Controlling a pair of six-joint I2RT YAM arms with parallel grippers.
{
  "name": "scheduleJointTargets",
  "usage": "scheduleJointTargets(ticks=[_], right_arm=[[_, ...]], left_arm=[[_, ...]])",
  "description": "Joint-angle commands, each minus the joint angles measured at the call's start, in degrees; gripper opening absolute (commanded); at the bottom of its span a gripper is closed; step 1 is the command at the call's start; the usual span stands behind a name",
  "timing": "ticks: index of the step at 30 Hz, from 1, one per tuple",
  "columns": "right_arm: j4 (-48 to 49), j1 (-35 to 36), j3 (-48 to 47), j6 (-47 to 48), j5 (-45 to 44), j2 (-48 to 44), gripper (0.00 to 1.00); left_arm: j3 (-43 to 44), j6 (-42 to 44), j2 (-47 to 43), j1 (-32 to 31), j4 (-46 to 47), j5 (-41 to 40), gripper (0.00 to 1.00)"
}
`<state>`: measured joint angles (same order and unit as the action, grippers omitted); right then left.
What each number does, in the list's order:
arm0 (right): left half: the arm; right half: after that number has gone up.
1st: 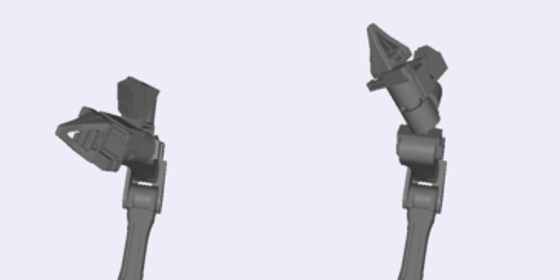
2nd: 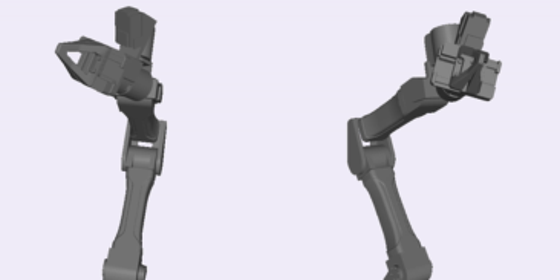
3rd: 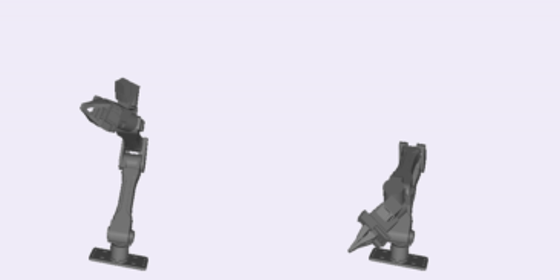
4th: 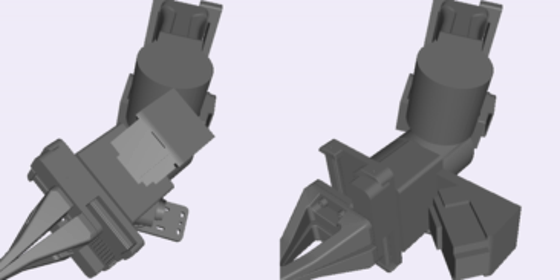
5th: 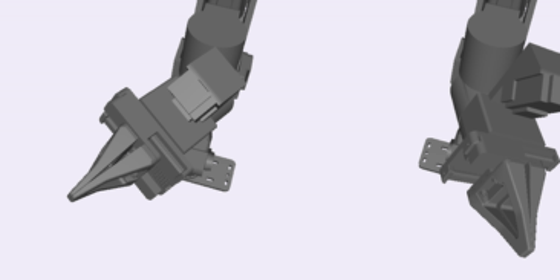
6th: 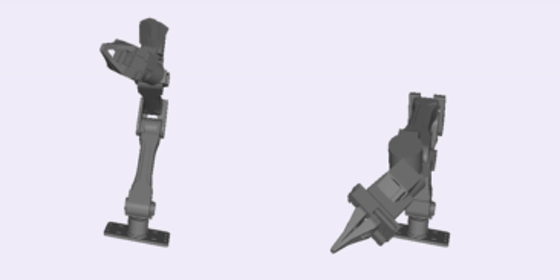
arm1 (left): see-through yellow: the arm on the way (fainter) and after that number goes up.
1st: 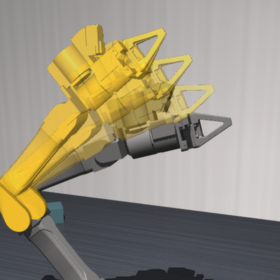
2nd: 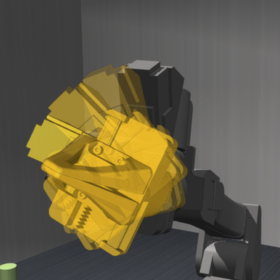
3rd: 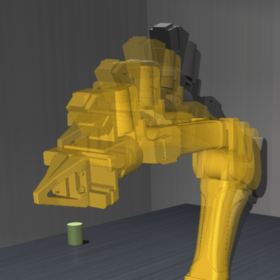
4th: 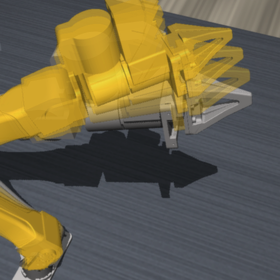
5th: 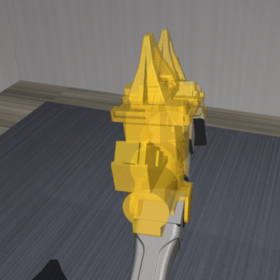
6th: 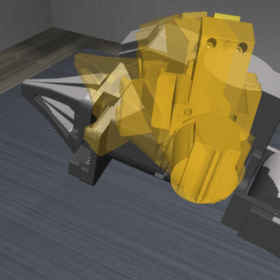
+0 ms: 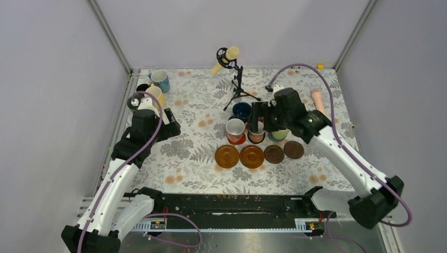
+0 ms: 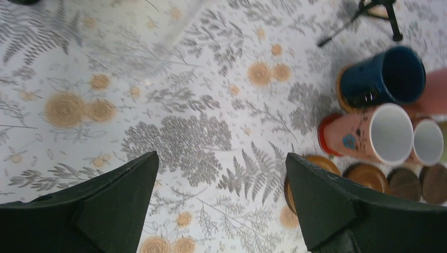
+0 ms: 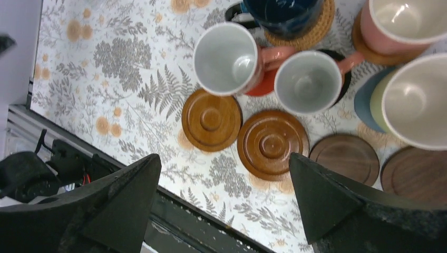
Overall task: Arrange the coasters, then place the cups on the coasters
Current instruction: Pick up the cup at the corner of the board.
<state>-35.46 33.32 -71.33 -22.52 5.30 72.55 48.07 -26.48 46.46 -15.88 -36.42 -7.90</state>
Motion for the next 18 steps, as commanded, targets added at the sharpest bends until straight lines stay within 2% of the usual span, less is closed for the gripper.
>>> scheduleJointTargets(ticks=[1,3,6,7,8,9,13,16,18], right_arm=[[1.8,-0.2,6.8,0.0,1.2,-8.0,0.99],[3.2,-0.2,10.0,1.4,-0.5,-11.1,0.99],[4.7,-0.3,15.0,0.8,-8.4,-14.1,1.00],[4.6,-0.3,15.9,0.9,-10.3,-20.2,0.99],[4.6,-0.3,16.4,1.6,-11.0,-15.8,0.99],[4.6,-0.3,16.7,2.3,-11.4,-15.5,0.99],[4.6,-0.4,17.3,2.6,-10.0,-16.6,0.99],[6.2,-0.4,18.2,2.4,-6.8,-17.5,0.98],[6.3,-0.4,18.2,2.5,-5.2,-17.4,0.97]], left_arm=[[5.7,-3.1,2.2,3.3,3.0,-1.6,0.91],[7.1,-3.1,4.1,5.3,4.7,-6.3,0.90],[11.4,-2.6,9.2,11.6,6.0,-7.7,0.86],[12.8,-2.2,11.2,13.2,7.2,-7.2,0.84],[13.9,-1.5,13.1,14.4,8.8,-6.3,0.81],[15.0,-0.8,15.0,15.2,10.6,-5.7,0.79],[22.8,1.0,25.0,16.4,13.9,-7.0,0.76],[29.4,-1.9,34.2,19.5,12.2,-8.3,0.73],[32.9,-4.4,40.0,22.3,11.9,-4.9,0.62]])
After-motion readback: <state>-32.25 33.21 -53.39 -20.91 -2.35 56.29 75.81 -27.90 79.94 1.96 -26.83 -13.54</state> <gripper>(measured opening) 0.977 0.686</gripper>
